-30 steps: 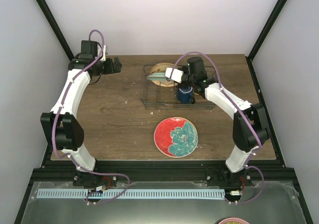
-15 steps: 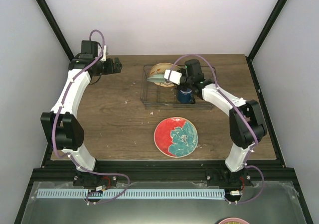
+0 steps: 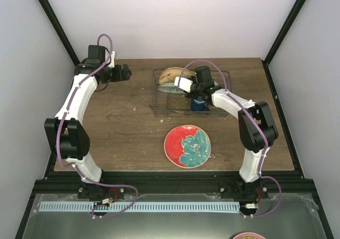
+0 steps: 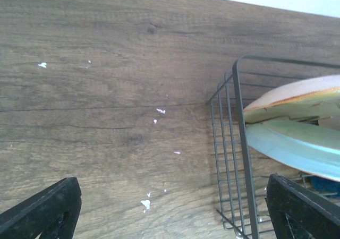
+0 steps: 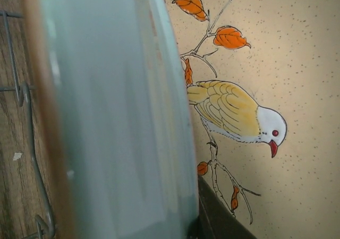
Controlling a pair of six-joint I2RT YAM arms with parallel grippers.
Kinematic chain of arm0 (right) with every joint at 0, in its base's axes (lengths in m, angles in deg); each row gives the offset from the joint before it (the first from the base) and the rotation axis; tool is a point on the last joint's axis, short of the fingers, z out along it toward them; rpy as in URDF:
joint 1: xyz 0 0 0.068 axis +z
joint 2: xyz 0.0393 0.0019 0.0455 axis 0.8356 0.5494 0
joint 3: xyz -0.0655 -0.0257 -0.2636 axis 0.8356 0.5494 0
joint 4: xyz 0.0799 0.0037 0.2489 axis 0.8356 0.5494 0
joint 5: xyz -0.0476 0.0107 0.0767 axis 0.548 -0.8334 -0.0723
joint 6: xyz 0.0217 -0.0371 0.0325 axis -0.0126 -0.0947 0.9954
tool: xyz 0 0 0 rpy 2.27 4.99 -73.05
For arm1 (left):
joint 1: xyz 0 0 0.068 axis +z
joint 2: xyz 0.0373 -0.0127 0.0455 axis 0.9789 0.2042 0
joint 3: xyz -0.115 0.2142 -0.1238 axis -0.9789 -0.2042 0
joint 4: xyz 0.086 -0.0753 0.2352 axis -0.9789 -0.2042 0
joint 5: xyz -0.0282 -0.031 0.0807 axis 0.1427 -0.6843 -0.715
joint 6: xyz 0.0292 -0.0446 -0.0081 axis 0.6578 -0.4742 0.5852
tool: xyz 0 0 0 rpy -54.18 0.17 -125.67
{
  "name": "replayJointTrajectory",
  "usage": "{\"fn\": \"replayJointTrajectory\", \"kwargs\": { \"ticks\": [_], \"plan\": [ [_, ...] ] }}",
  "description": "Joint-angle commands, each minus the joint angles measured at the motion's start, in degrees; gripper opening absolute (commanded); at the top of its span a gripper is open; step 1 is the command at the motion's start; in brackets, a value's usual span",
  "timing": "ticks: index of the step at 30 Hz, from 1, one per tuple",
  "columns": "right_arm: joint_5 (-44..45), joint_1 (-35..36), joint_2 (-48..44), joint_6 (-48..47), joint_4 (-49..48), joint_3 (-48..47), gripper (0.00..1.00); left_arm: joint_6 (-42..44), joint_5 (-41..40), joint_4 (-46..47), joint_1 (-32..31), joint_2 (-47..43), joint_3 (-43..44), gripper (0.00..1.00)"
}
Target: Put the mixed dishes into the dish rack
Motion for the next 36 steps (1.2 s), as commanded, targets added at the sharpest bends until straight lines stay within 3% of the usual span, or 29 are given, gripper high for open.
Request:
{"fn": "replayJointTrajectory", "kwargs": {
  "ticks": [1, 4, 11, 17, 20, 25, 30, 36],
  "plan": [
    [0.7, 0.2, -2.5, 3.9, -4.9, -2.8, 0.19, 0.9, 2.9, -1.0, 0.2, -0.8, -1.9, 0.95],
    [0.6, 0.2, -4.4, 5.4, -2.8, -3.2, 0.3, 1.3, 5.0, -1.7, 0.1, -1.2, -3.0, 0.95],
    [-1.2, 0.9, -11.2, 11.7, 11.8, -4.0, 0.57, 2.0, 5.8, -2.6, -0.2, -3.0, -4.7, 0.96],
    [-0.8, 2.2, -19.0, 19.6, 18.0, -1.9, 0.71, 5.2, 7.6, -3.2, -3.0, -5.7, -6.3, 0.98],
    [3.3, 2.2, -22.1, 25.4, 17.3, -1.0, 0.78, 7.3, 7.2, -4.3, -6.4, -6.9, -7.6, 0.98],
    [16.3, 2.2, -22.8, 34.9, 13.6, -0.9, 0.99, 8.4, 8.8, -6.0, -13.1, -7.7, -10.4, 0.93],
    [19.4, 0.7, -19.0, 48.9, 17.9, -7.0, 1.0, 9.4, 7.4, -7.9, -20.2, -6.9, -13.9, 0.88],
    [17.1, -7.7, -18.6, 71.0, 25.9, -10.0, 1.0, 9.8, 7.7, -9.8, -25.5, -6.3, -18.9, 0.83]
  ]
}}
